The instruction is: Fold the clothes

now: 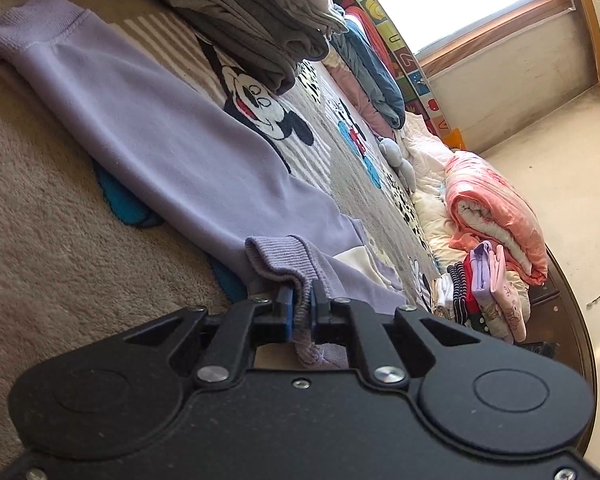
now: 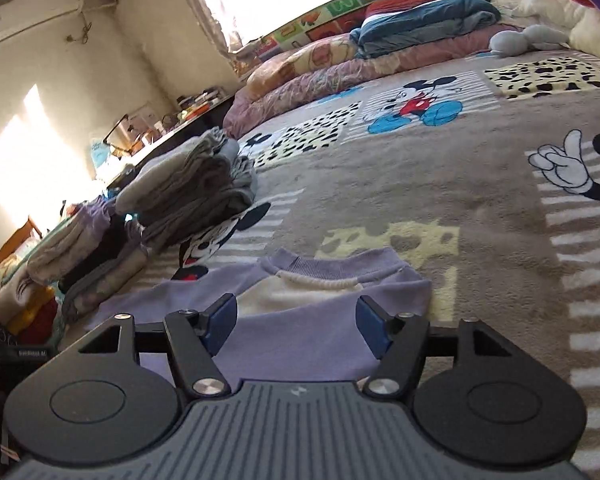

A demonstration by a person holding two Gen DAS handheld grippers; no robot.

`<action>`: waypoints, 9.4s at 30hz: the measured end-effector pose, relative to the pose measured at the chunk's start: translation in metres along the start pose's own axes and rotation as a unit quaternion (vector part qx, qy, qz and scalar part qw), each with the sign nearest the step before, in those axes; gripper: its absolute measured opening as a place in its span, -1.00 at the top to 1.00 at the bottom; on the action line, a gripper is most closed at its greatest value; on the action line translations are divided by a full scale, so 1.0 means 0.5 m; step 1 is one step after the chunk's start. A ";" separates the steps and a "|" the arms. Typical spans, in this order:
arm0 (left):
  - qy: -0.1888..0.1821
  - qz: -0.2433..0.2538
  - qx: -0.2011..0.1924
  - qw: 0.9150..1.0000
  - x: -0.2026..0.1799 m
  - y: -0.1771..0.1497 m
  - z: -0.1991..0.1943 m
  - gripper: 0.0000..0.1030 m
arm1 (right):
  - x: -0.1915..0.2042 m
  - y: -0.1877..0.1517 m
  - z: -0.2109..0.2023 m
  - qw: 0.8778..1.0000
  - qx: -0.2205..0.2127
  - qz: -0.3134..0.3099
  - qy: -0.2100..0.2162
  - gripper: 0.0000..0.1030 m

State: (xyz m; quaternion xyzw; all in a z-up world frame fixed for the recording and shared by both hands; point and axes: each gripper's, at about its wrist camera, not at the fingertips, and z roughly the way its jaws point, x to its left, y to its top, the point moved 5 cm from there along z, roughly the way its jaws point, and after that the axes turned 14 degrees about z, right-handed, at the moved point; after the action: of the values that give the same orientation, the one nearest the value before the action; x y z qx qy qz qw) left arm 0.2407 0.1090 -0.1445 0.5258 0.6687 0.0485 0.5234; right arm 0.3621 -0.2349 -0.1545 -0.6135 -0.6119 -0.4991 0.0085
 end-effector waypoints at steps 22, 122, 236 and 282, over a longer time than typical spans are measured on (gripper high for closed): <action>-0.009 -0.010 0.003 1.000 0.007 -0.001 0.009 0.90 | 0.109 -0.180 -0.114 0.991 -0.038 -0.112 -0.059 -0.06; -0.113 0.433 0.071 0.891 -0.336 -0.279 0.021 -0.04 | 0.059 -0.228 -0.285 0.992 -0.089 -0.008 0.085 -0.13; 0.143 -0.002 -0.103 0.984 0.129 0.002 -0.231 -0.58 | -0.061 -0.306 -0.419 0.938 -0.197 0.266 0.103 -0.40; 0.103 0.409 -0.010 0.906 -0.066 0.041 0.000 -0.04 | 0.083 -0.294 -0.276 0.967 -0.120 0.179 0.134 -0.46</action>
State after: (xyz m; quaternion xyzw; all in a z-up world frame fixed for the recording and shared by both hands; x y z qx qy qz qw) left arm 0.2506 0.0931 -0.1103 0.7399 0.4446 0.3195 0.3909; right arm 0.1572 -0.2531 -0.1477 -0.6372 -0.4208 -0.6369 0.1064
